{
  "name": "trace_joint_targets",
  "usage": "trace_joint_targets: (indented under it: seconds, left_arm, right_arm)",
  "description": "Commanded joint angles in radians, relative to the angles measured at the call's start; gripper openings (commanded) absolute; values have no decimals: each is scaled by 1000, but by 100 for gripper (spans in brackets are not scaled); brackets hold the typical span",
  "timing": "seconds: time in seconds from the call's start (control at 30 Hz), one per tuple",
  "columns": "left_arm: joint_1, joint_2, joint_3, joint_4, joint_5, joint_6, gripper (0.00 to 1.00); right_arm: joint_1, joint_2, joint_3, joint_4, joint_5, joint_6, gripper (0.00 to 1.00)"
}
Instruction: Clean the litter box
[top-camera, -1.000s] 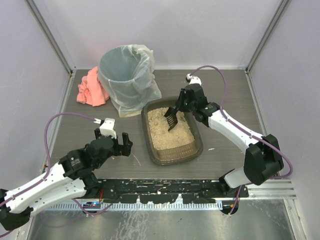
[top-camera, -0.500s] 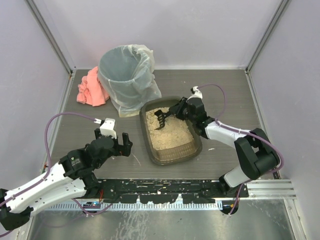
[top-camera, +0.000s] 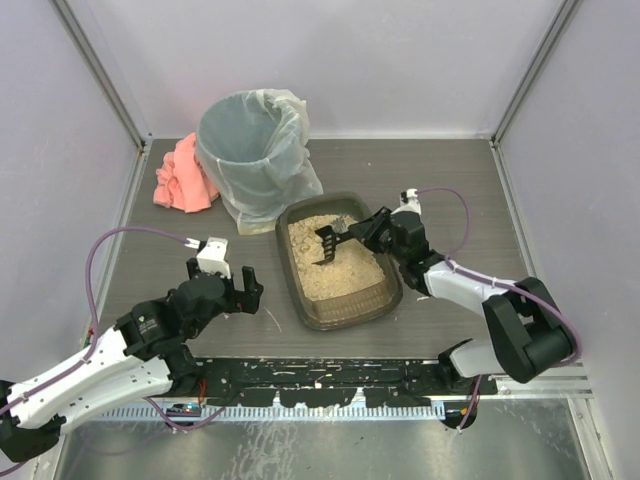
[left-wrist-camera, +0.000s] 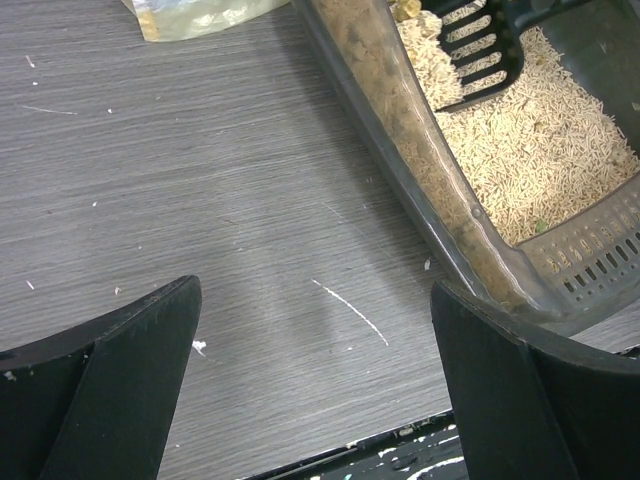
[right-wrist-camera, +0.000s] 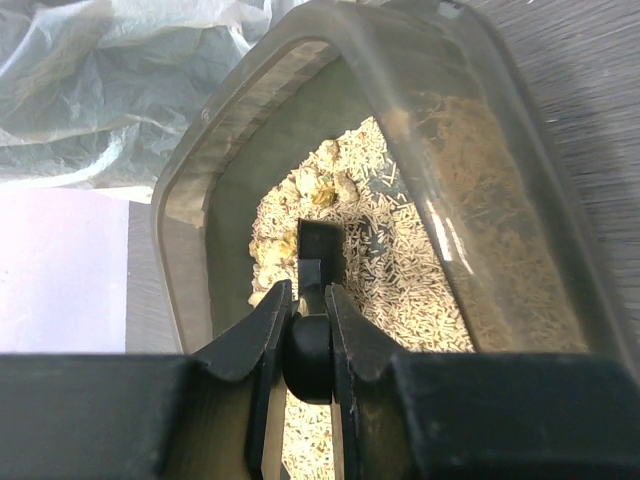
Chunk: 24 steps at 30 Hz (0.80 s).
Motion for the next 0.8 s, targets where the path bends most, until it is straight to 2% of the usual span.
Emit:
trace_joint_targets:
  seconds: [0.0, 0.5, 0.77]
  left_arm:
    - [-1, 2, 14, 23, -12, -9, 99]
    - [-1, -3, 21, 12, -12, -23, 100]
    - [-1, 12, 37, 18, 2, -36, 99]
  right_arm:
    - [-36, -100, -26, 3, -41, 34, 1]
    - [-244, -409, -193, -6, -228, 111, 1]
    - [-386, -415, -317, 238, -440, 280, 1]
